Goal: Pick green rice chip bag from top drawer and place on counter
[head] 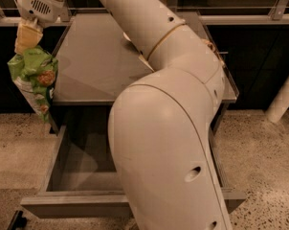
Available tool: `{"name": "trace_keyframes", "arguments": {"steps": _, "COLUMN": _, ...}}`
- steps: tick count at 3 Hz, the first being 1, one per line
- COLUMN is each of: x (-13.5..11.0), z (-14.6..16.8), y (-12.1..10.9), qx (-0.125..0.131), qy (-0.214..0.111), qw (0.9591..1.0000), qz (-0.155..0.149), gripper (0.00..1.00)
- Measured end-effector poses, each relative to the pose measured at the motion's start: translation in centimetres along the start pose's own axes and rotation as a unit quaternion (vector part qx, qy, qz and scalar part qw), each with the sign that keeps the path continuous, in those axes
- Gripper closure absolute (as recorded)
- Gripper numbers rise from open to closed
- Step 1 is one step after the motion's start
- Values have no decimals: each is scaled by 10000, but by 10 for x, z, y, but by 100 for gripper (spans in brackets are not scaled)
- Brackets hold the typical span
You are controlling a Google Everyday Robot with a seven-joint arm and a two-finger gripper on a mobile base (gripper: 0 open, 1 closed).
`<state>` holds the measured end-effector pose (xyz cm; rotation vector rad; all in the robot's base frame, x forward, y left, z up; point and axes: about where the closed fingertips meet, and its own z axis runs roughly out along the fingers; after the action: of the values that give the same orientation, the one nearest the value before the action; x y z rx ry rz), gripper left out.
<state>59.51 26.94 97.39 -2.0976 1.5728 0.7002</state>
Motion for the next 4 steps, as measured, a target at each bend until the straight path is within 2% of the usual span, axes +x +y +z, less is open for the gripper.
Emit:
{"name": "trace_keyframes", "arguments": {"steps": 1, "x": -4, "z": -16, "y": 0, "qx": 37, "qy": 124, "qw": 9999, "qz": -62, "gripper": 100}}
{"name": "trace_keyframes", "arguments": {"steps": 2, "x": -16, "z": -53, "y": -15, "qx": 484, "qy": 86, "qw": 9988, "qz": -78, "gripper": 100}}
{"name": "trace_keyframes", "arguments": {"steps": 3, "x": -15, "z": -88, "y": -28, "qx": 939, "qy": 22, "qw": 9956, "qz": -2, "gripper": 100}}
{"name": "trace_keyframes", "arguments": {"steps": 4, "x": 4, "z": -110, "y": -33, "qx": 1151, "qy": 17, "qw": 9931, "qz": 211, "gripper": 100}}
